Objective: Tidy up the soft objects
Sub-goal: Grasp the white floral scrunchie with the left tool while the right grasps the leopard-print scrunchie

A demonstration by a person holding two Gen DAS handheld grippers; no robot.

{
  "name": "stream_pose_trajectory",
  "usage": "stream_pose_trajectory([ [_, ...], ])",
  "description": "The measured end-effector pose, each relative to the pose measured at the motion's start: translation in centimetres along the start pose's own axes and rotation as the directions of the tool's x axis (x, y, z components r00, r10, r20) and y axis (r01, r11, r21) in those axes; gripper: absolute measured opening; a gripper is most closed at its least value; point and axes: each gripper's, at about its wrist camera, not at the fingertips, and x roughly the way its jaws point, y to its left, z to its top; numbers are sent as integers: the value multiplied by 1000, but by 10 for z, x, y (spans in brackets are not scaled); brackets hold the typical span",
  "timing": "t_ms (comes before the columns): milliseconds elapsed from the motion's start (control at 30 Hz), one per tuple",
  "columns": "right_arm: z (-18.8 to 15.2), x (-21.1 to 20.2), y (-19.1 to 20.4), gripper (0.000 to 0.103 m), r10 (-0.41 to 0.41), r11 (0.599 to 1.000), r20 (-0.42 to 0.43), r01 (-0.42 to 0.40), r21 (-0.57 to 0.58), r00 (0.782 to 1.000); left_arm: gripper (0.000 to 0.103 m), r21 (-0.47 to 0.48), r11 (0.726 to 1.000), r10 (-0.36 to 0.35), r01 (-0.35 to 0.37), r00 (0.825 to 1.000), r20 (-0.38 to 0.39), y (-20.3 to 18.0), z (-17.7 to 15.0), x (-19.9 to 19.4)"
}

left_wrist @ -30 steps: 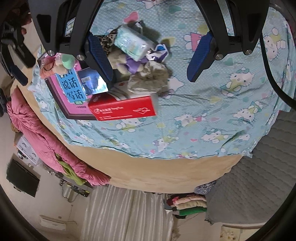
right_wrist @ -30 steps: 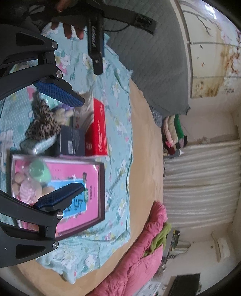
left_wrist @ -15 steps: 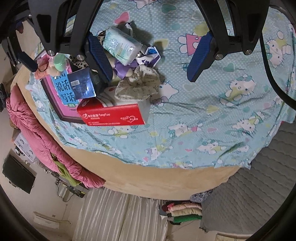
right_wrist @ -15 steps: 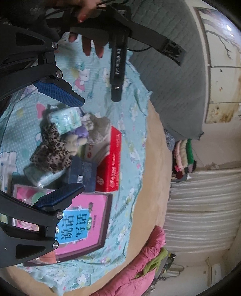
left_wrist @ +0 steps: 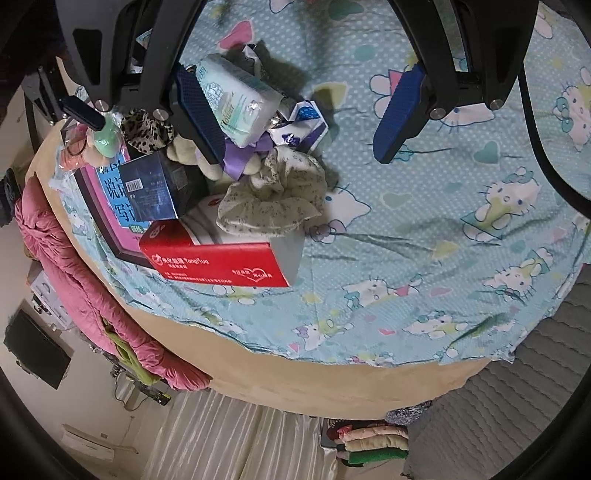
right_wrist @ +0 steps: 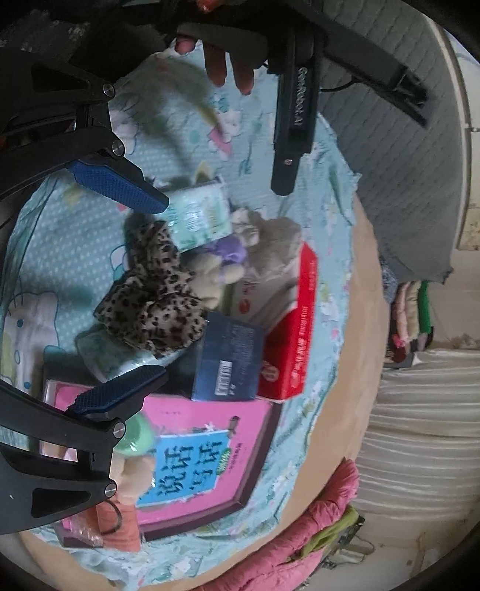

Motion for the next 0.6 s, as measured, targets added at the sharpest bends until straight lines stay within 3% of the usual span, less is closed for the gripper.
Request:
stream_pose_trajectory([
  [467, 1, 38, -3, 84, -30, 999, -5, 31, 21, 1000, 83, 5, 1000, -31, 31, 1000, -2, 1, 4, 27],
  [567, 2, 40, -4, 73, -54, 998, 6, 54, 9, 999, 84, -17, 999, -40, 40, 999, 5, 7, 7, 34],
  [600, 2, 41, -3, 65, -59, 998, 13, 59, -1, 998, 84, -25, 999, -41, 41, 999, 6, 9, 9, 37],
])
